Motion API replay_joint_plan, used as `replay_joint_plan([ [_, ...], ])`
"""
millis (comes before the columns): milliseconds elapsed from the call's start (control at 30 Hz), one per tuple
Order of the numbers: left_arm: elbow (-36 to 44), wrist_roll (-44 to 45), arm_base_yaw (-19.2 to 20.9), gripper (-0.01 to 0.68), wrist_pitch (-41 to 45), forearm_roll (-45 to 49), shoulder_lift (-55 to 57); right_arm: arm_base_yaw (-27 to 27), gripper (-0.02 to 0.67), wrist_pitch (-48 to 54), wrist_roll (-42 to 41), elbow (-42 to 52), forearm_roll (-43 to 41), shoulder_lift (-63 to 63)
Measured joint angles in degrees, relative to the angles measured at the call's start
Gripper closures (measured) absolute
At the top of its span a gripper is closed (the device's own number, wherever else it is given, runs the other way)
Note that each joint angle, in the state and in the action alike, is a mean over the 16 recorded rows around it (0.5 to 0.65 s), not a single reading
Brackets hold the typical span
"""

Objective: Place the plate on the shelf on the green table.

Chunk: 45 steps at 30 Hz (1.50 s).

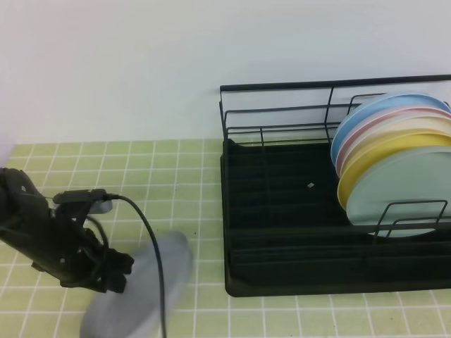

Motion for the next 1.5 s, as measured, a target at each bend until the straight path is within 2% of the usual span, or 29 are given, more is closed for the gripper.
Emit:
replay_joint_plan([
  [700, -0.4, 6.4, 0.0, 0.433, 2.8, -6.0, -2.1, 0.0, 0.652, 0.4, -0.1, 0.0, 0.4, 0.1],
  [1233, -1.8, -1.8, 0.0, 0.433, 0.2, 5.0, -4.4, 0.0, 0.652, 2.6, 0.0, 0.0, 0.8, 0.1],
  [1500, -1.8, -2.1, 0.0, 0.433, -1.2, 4.2, -2.1, 0.0, 0.652, 3.3, 0.0, 0.0, 1.1, 0.1],
])
